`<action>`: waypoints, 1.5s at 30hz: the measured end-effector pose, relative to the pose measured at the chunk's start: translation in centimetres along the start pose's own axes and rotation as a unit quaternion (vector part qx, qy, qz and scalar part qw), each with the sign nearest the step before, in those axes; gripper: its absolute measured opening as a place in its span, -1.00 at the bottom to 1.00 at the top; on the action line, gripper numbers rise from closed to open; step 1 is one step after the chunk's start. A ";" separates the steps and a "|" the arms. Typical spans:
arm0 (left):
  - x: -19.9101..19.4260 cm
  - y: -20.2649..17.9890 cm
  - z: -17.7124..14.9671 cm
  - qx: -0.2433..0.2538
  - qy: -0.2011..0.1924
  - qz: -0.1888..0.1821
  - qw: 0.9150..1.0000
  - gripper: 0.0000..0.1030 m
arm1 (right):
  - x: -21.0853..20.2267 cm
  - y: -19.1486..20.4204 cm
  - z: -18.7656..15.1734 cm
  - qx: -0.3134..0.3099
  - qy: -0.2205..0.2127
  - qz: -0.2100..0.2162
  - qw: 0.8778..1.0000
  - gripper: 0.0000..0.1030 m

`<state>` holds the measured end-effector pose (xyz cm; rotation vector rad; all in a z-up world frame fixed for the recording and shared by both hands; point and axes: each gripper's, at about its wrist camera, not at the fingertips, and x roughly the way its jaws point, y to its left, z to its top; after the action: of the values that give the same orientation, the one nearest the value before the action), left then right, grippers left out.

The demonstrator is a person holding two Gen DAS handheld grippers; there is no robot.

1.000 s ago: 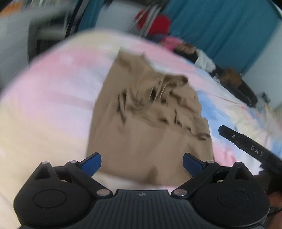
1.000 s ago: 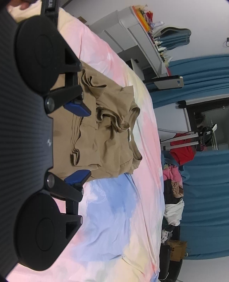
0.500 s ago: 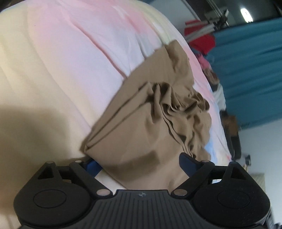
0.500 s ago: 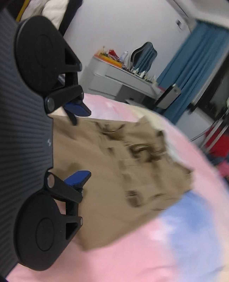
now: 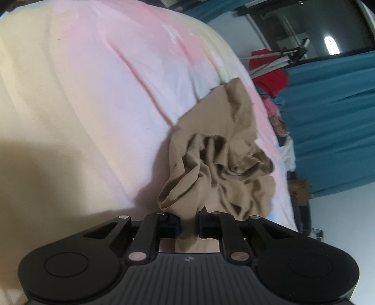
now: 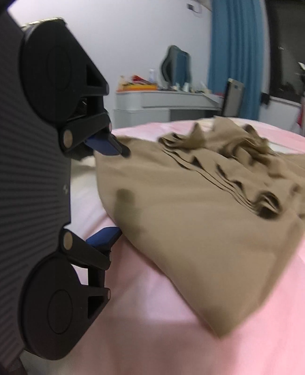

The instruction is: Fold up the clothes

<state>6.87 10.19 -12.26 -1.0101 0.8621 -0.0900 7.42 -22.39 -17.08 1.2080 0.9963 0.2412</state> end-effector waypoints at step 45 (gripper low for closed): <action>-11.8 -7.7 1.1 -0.026 -0.001 -0.075 0.997 -0.81 | -14.1 8.5 0.3 -0.056 -0.176 -0.007 0.983 -0.71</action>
<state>2.02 11.85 0.91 -1.1239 0.7899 -0.1943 2.35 -28.29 -2.52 1.0930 0.6739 0.0664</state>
